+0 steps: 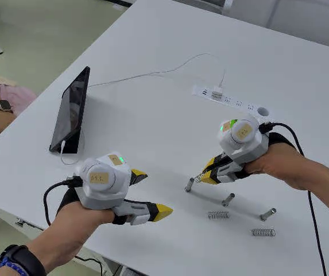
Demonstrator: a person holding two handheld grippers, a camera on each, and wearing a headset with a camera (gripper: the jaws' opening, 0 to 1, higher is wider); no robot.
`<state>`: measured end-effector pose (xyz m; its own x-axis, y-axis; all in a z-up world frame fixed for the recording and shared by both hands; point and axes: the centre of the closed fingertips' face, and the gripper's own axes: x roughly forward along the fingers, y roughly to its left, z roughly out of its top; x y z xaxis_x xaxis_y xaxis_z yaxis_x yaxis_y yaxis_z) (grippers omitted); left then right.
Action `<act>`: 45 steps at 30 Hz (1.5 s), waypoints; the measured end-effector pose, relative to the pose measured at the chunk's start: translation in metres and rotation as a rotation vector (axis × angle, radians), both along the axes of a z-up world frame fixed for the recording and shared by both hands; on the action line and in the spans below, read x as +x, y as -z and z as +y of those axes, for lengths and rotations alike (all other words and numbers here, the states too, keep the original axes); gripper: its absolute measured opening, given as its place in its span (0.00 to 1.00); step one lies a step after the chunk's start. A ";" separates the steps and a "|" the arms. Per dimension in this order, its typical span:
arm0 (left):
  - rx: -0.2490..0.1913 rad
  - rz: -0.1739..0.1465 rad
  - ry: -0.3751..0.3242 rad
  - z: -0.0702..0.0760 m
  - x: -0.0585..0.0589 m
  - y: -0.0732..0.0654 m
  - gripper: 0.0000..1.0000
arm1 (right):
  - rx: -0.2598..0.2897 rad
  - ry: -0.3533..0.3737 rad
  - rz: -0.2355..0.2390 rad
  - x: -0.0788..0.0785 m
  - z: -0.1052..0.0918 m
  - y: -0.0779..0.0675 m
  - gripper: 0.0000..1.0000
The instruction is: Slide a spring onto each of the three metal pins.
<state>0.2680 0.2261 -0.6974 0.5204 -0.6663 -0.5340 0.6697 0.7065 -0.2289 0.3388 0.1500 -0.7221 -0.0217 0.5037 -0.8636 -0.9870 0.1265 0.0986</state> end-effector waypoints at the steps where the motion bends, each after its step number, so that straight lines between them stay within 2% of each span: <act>1: -0.001 0.002 -0.002 0.001 -0.001 0.001 0.63 | -0.002 -0.001 -0.001 0.001 0.001 0.001 0.12; 8: 0.001 0.008 -0.009 0.004 -0.003 0.004 0.63 | -0.015 -0.015 0.004 0.003 0.004 0.006 0.12; 16: -0.004 0.009 -0.023 0.009 0.001 0.004 0.63 | -0.021 -0.031 0.011 -0.001 0.009 0.011 0.12; 35: -0.010 0.017 -0.039 0.012 -0.002 0.007 0.62 | -0.033 -0.073 -0.021 -0.002 0.020 0.014 0.12; 45: -0.010 0.016 -0.038 0.012 -0.001 0.006 0.62 | -0.061 -0.115 -0.050 -0.003 0.020 0.024 0.13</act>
